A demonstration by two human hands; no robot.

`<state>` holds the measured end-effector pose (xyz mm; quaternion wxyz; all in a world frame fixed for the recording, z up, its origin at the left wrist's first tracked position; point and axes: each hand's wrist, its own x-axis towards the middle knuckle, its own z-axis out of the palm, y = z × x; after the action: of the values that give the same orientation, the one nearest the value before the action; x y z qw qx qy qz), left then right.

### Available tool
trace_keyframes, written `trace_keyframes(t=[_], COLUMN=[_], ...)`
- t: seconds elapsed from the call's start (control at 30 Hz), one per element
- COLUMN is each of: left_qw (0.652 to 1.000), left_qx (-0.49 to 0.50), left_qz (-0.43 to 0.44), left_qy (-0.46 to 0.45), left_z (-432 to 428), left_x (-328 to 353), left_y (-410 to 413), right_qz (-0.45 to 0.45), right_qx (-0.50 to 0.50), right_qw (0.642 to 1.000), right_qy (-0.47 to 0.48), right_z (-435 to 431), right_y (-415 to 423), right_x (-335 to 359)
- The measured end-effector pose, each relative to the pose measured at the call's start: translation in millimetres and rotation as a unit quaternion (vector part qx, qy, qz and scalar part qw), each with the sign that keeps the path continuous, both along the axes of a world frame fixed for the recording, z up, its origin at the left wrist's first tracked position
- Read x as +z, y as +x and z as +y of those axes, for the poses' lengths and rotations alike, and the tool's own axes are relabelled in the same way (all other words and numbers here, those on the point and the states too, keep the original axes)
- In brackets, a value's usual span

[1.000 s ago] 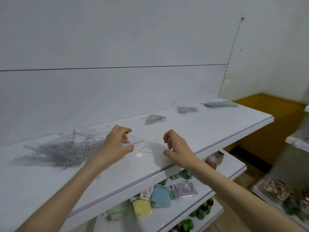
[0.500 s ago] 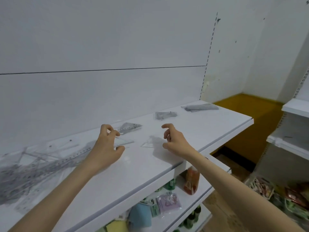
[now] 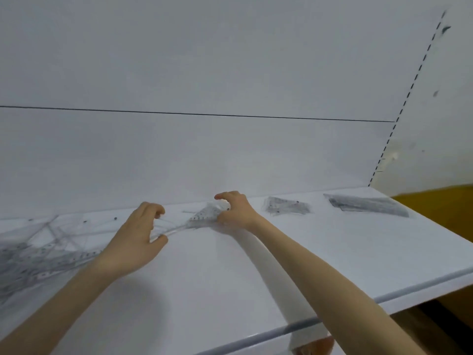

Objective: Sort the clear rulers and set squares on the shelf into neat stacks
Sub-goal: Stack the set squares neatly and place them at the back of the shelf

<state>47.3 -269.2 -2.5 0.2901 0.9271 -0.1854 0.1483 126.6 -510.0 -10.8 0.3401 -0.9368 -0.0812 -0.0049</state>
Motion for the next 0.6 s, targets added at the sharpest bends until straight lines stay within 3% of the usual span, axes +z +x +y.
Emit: trace_keyframes(t=[0.17,0.3,0.47,0.6], left_qw=[0.999,1.0,0.999,0.997], left_qx=[0.035,0.012,-0.015,-0.053], left_qz=[0.008,0.027,0.038,0.042], left_qy=[0.009,0.006,-0.02,-0.039], left_z=[6.9,6.8,-5.8,-19.9], left_x=[1.8,1.7,3.0,0.6], left_y=[9.9,14.4,13.4,8.0], right_qz=[0.018,0.033,-0.012,-0.103], right_qx=[0.026,0.038,0.118,0.195], right_qw=[0.996,0.995,0.989,0.975], right_qy=[-0.083,-0.089,0.084,-0.013], right_z=[9.5,8.0,12.8,30.2], right_y=[28.2,22.1,-25.9,-64.2], right_x=[-12.7,-7.5,12.4,11.8])
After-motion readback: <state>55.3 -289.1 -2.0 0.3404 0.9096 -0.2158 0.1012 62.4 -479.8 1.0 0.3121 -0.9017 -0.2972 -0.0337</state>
